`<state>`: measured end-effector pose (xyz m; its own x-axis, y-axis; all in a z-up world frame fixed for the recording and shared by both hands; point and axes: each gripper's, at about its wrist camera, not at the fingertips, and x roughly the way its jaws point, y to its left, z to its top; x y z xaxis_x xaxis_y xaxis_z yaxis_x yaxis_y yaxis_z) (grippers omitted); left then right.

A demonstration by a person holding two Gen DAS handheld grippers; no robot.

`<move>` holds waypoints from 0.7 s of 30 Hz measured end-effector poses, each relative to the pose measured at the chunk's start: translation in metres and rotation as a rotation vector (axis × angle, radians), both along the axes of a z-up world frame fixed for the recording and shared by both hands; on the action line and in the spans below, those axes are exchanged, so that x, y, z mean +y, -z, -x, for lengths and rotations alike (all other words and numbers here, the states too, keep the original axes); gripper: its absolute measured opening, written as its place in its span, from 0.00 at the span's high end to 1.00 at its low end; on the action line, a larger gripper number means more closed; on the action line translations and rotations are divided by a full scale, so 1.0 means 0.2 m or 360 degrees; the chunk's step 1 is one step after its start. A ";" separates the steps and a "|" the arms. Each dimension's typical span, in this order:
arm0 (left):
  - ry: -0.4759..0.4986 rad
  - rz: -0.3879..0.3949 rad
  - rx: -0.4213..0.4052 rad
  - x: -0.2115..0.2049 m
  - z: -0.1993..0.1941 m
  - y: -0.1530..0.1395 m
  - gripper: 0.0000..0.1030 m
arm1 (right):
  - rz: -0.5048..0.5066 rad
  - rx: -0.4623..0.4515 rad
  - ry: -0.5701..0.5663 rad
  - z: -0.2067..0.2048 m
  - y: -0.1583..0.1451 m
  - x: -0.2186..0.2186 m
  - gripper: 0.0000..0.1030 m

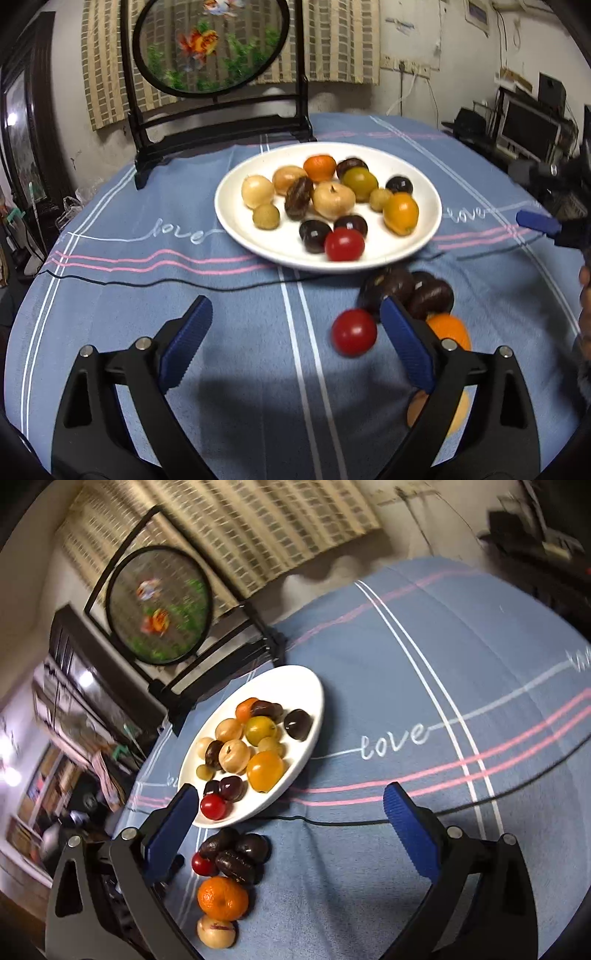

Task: Organize fruits
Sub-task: 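Withdraw both grippers and close the left gripper on another red tomato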

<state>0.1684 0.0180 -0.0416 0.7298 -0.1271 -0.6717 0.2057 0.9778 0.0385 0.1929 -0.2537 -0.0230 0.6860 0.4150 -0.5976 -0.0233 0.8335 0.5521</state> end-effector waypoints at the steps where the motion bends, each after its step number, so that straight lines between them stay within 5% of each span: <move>1: 0.0008 -0.0016 0.0017 -0.01 -0.01 0.01 0.09 | -0.0033 0.0021 0.0003 0.00 0.01 -0.01 0.02; 11: 0.0021 -0.0118 0.0127 -0.05 -0.05 0.11 0.09 | -0.0133 0.0078 -0.0033 0.00 0.02 -0.01 0.02; 17: 0.0049 -0.0041 0.0162 -0.02 -0.07 0.11 0.10 | -0.0136 0.0096 -0.0022 -0.01 0.04 -0.02 0.02; 21: 0.0084 0.0024 0.0177 -0.02 -0.08 0.11 0.29 | -0.0133 0.0107 -0.0028 -0.01 0.05 -0.01 0.02</move>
<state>0.1835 0.0147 -0.0626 0.6428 -0.1742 -0.7460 0.2591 0.9658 -0.0023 0.1954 -0.2567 -0.0322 0.6379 0.4768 -0.6048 0.0019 0.7843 0.6203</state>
